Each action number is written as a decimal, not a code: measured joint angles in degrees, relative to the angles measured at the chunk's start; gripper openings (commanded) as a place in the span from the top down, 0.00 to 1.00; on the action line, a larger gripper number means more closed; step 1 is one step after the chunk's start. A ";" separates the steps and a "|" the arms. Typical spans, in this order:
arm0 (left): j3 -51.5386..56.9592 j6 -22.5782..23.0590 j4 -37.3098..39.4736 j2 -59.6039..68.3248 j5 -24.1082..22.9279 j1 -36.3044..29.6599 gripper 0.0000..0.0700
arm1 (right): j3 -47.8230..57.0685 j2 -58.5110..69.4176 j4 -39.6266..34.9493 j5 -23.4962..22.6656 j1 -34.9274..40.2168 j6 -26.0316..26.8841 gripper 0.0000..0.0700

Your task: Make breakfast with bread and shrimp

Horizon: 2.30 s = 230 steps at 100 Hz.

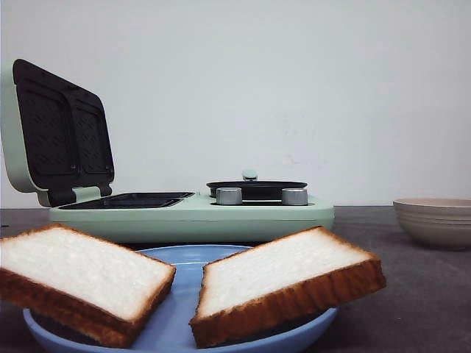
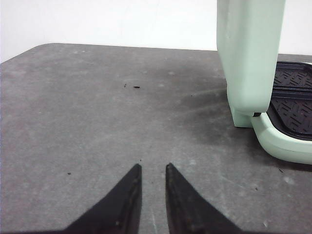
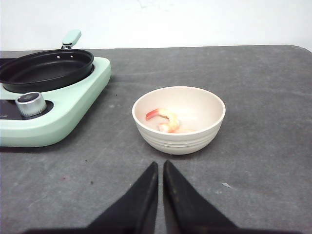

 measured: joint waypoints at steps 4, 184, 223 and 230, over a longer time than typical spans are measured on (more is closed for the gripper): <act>0.00 -0.02 0.00 0.00 0.00 0.00 0.99 | 0.00 0.00 0.00 0.00 0.00 0.00 0.99; 0.00 -0.02 0.00 0.00 0.00 -7.23 0.99 | 0.00 0.00 4.39 -0.04 0.00 4.28 0.99; 0.00 -0.02 0.22 0.00 0.00 -7.23 0.99 | 0.00 0.00 6.32 -0.26 0.00 5.31 0.99; 0.00 -0.02 1.38 0.00 0.00 -7.23 0.99 | 0.00 0.00 7.45 -0.28 0.00 5.75 0.99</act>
